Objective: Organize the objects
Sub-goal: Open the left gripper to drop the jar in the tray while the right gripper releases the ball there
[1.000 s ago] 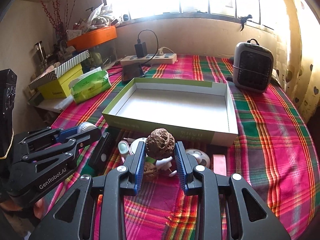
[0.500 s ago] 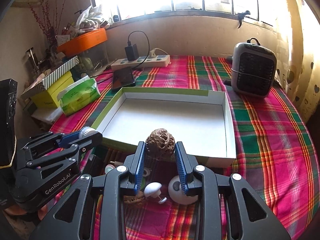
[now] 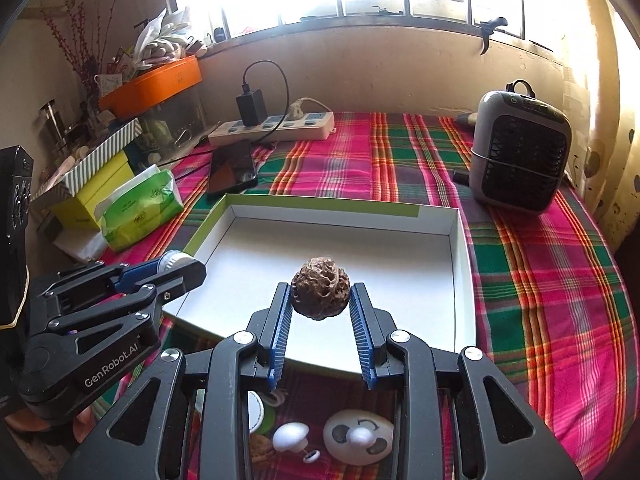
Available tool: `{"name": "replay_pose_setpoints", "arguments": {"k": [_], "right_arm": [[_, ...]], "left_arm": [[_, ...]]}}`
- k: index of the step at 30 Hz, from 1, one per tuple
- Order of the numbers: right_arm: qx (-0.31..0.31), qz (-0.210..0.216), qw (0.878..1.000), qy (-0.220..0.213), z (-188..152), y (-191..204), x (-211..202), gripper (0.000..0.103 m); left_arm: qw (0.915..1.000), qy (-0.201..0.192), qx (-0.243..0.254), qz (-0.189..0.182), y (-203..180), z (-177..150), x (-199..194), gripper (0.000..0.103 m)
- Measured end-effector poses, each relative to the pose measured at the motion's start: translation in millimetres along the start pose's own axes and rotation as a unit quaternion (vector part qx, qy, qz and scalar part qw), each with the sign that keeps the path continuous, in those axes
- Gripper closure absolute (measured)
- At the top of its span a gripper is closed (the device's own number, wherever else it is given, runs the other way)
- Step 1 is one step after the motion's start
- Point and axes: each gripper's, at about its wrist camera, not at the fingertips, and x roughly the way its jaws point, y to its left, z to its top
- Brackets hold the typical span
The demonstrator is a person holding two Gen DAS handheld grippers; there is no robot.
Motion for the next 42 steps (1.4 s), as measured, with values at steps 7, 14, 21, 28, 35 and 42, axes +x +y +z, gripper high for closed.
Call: {"name": "replay_pose_setpoints", "arguments": {"k": [7,14,21,28,35,42], "right_arm": [[0.001,-0.001,1.000,0.012,10.3,-3.2,17.3,0.072],[0.008,-0.001,1.000,0.023,18.7,-8.6,32.7,0.072],[0.009,-0.003,0.999,0.039,23.1,-13.2,50.1,0.072],[0.006,-0.009,0.999,0.054,29.7,-12.7,66.7,0.072],[0.010,-0.017,0.998,0.066,37.3,-14.5,81.6,0.072],[0.012,-0.022,0.997,0.076,39.6,-16.0,92.5,0.072]], "left_arm": [[0.9999,0.009,-0.002,0.006,4.8,13.8,18.8,0.086],[0.9996,0.026,-0.013,0.002,12.1,17.4,36.4,0.086],[0.9994,0.028,-0.017,0.005,16.1,22.7,45.0,0.086],[0.9990,0.033,-0.029,0.007,25.2,26.3,50.5,0.086],[0.9990,0.033,-0.027,0.010,26.1,26.2,52.3,0.086],[0.9991,0.036,-0.022,0.007,23.6,25.2,53.5,0.086]]}}
